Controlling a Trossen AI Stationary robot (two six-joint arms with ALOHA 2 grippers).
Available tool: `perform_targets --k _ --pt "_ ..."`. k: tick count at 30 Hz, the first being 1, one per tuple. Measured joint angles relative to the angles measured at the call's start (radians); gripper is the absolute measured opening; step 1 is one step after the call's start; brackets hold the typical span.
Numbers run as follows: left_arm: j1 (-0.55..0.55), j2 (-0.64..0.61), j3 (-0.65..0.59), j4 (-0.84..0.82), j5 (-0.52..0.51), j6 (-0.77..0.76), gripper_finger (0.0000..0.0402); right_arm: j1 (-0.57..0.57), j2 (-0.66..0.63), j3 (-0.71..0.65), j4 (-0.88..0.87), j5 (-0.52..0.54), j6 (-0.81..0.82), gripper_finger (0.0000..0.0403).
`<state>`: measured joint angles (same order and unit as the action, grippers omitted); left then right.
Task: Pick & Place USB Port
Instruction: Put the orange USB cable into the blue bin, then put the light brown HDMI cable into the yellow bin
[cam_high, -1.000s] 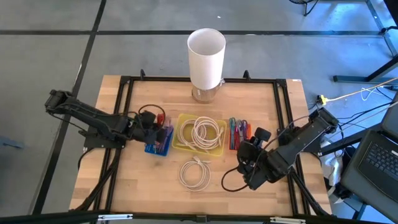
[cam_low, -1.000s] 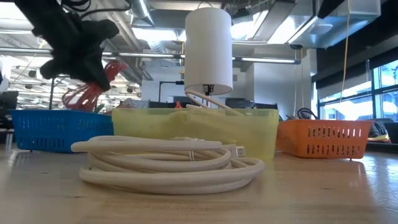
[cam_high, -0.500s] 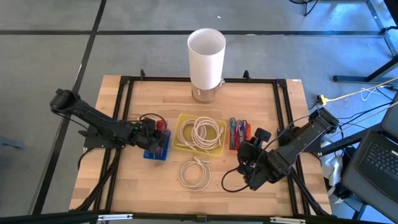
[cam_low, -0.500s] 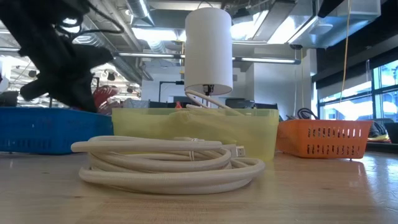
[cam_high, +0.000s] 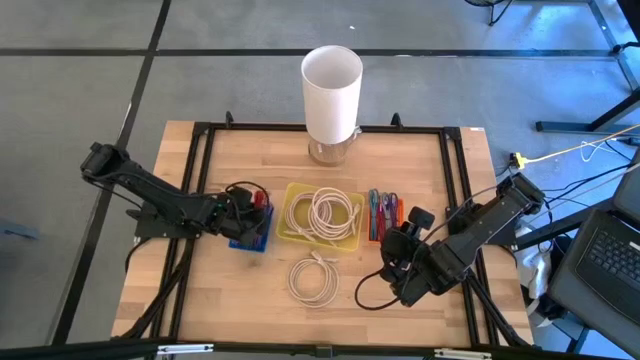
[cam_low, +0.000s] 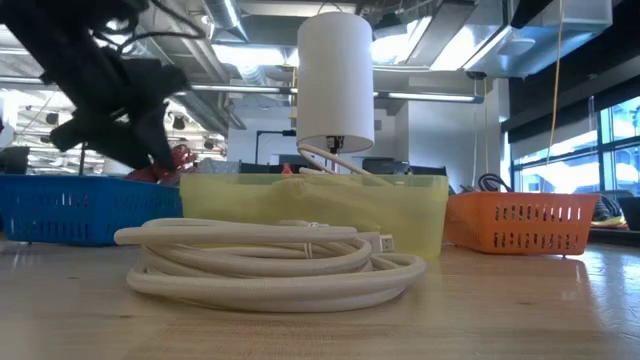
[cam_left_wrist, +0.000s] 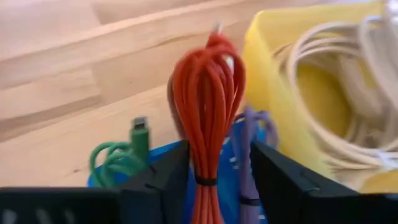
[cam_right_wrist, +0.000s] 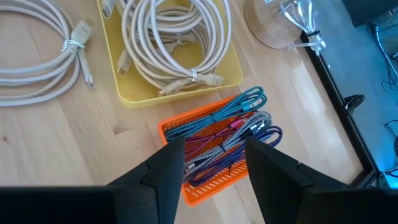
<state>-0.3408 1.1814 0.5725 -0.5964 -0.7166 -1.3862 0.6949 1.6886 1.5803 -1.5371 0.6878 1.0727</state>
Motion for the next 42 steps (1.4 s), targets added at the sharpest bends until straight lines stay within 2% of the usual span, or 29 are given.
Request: perform_targets --k 7,13,16,19,23,27,32,35,42 --pt "0.0 -0.088 0.068 0.002 -0.007 0.136 0.0218 0.0 0.0 0.0 0.0 -0.006 0.001 0.0172" --pt "-0.016 -0.192 0.146 0.008 -0.019 0.279 0.0223 0.002 0.0 0.0 0.0 -0.018 0.001 0.0172" --pt "-0.059 -0.226 0.161 0.084 0.007 0.378 0.0222 0.002 0.0 0.0 0.0 -0.03 0.001 0.0172" --pt "-0.128 -0.223 0.162 0.246 0.061 0.512 0.0221 0.002 0.0 0.0 0.0 -0.03 0.001 0.0172" --pt "-0.227 -0.13 0.162 0.486 0.163 0.693 0.0221 0.002 0.0 0.0 0.0 -0.03 -0.004 0.0172" --pt "-0.297 0.033 0.162 0.687 0.22 0.85 0.0221 0.002 0.0 0.0 0.0 -0.027 -0.006 0.0172" --pt "-0.312 0.237 0.162 0.876 0.323 0.899 0.0221 0.002 0.0 0.0 0.0 -0.027 -0.003 0.0172" --pt "-0.305 0.333 0.162 0.942 0.378 0.897 0.0221 0.002 0.0 0.0 0.0 -0.027 -0.003 0.0172" --pt "-0.287 0.473 0.167 0.937 0.456 0.924 0.0221 0.002 0.0 0.0 0.001 -0.027 -0.003 0.0172"
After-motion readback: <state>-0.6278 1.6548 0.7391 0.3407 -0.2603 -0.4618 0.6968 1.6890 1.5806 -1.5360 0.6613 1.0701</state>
